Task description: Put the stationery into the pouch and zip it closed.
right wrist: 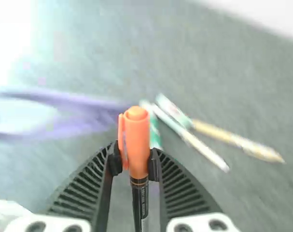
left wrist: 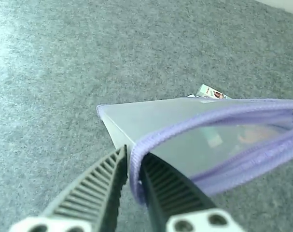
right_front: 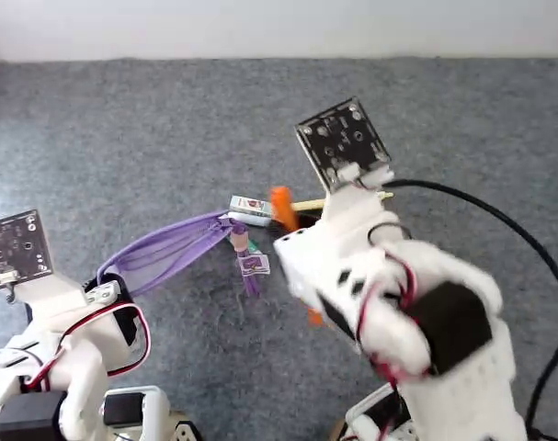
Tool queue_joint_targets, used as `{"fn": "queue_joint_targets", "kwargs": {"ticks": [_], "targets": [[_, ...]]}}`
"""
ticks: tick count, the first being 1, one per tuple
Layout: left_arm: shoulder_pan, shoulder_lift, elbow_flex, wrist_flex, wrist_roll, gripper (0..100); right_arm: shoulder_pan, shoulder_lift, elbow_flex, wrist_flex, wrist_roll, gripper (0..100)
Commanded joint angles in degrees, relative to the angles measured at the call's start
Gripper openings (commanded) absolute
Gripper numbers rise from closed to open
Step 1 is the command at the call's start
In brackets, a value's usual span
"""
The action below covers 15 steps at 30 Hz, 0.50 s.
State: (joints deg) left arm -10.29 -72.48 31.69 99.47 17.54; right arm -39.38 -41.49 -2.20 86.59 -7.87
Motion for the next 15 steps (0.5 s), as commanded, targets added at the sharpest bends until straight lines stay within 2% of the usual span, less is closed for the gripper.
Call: {"fn": "queue_joint_targets", "kwargs": {"ticks": [1, 5, 10, 15], "targets": [[-0.09, 0.44, -0.22, 0.44, 1.05, 1, -6.46, -2.07, -0.26, -9.27, -7.56, 0.8], [-0.09, 0.44, -0.22, 0.44, 1.05, 1, -10.77, -1.98, -0.26, -19.74, -14.33, 0.8], [-0.09, 0.44, -0.31, 0.53, 1.05, 1, -12.97, -1.89, -0.18, -32.48, -14.68, 0.9], [-0.09, 0.44, -0.22, 0.53, 1.05, 1, -13.05, -1.36, 4.4, -36.53, -14.68, 0.9]]}}
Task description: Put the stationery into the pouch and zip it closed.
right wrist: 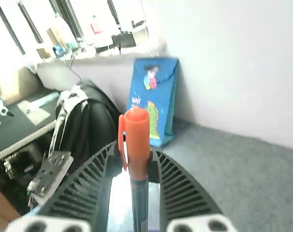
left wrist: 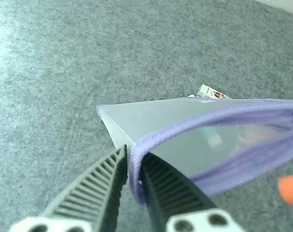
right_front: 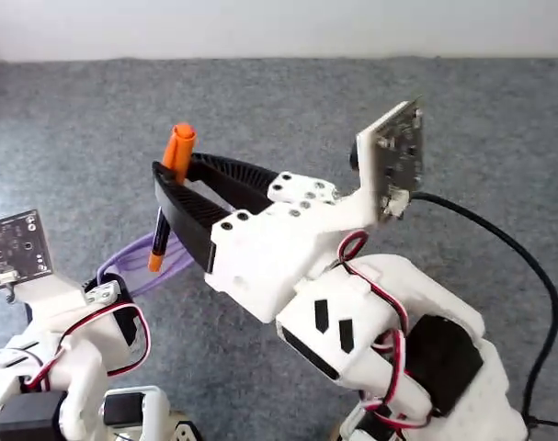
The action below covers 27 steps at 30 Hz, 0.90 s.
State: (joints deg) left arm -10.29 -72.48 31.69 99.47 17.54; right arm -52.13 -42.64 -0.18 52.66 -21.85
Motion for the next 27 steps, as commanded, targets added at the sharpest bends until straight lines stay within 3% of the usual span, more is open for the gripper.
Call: {"fn": "queue_joint_targets", "kwargs": {"ticks": [1, 12, 16, 22, 27], "targets": [[-0.09, 0.44, -0.22, 0.53, 1.05, 1, -0.31, -0.13, 4.04, -2.86, -0.7, 0.9], [-0.09, 0.44, -0.22, 0.53, 1.05, 1, 1.45, -0.22, 21.71, -20.88, -0.7, 0.9], [-0.09, 0.44, -0.22, 0.53, 1.05, 1, 1.54, -1.1, 23.12, -15.34, -0.62, 1.7], [-0.09, 0.44, -0.04, 0.53, 1.05, 1, 1.54, -4.88, 23.03, -4.09, -2.2, 22.1], [-0.09, 0.44, -0.04, 0.53, 1.05, 1, 3.65, -7.25, 20.22, -0.84, -2.2, 19.5]]}}
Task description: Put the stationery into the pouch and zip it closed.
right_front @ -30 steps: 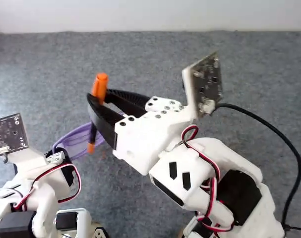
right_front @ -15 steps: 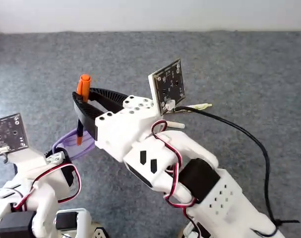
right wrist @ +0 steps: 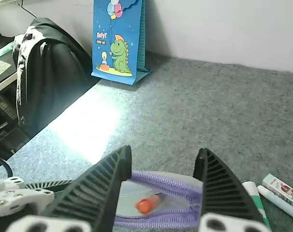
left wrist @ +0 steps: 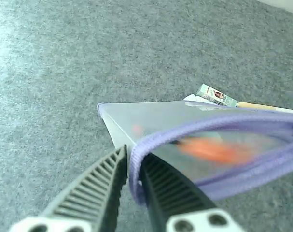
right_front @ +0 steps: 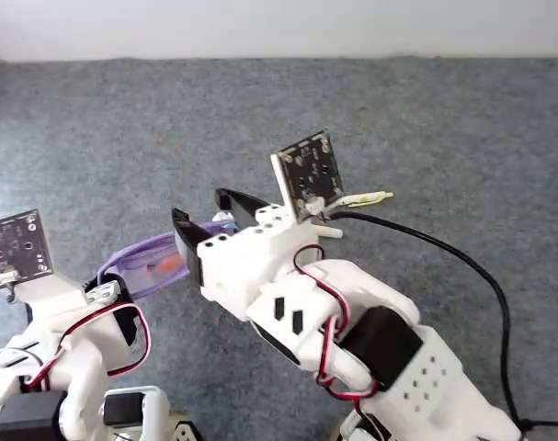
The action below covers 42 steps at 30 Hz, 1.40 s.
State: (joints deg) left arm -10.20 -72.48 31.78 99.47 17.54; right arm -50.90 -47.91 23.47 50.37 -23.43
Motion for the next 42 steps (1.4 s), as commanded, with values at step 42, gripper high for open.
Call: {"fn": "queue_joint_targets", "kwargs": {"ticks": [42], "targets": [[-0.26, 0.44, -0.04, 0.79, 1.05, 1, 33.01, 76.35, -45.19, 33.98, 41.85, 22.3]]}}
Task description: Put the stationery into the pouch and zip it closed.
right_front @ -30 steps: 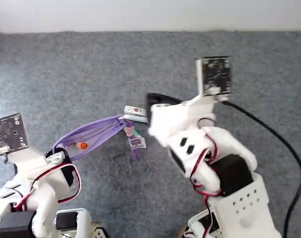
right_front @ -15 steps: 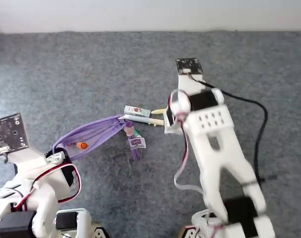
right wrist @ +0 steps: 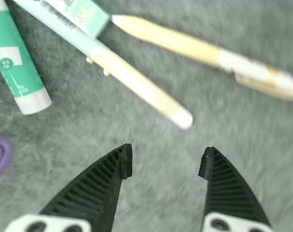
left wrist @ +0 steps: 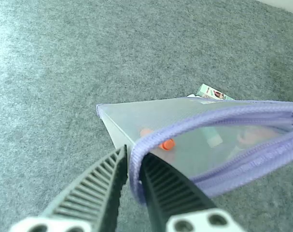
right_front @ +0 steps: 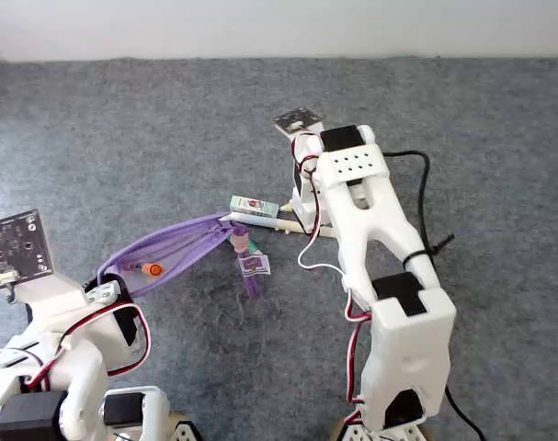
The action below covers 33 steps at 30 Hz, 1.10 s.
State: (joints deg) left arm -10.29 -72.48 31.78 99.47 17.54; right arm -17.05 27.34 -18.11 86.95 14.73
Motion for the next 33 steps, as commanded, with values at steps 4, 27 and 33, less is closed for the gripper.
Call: {"fn": "queue_joint_targets", "kwargs": {"ticks": [4, 27, 33], "targets": [[-0.18, 0.44, -0.04, 0.79, 1.05, 1, -1.01, 5.49, -5.27, -7.25, 6.51, 22.0], [-0.18, 0.44, -0.13, 0.7, 1.05, 1, 2.95, 8.84, -6.07, 4.97, 8.09, 0.9], [-0.18, 0.44, -0.13, 0.53, 1.05, 1, 7.08, 2.86, -6.07, 13.85, 8.09, 0.9]]}}
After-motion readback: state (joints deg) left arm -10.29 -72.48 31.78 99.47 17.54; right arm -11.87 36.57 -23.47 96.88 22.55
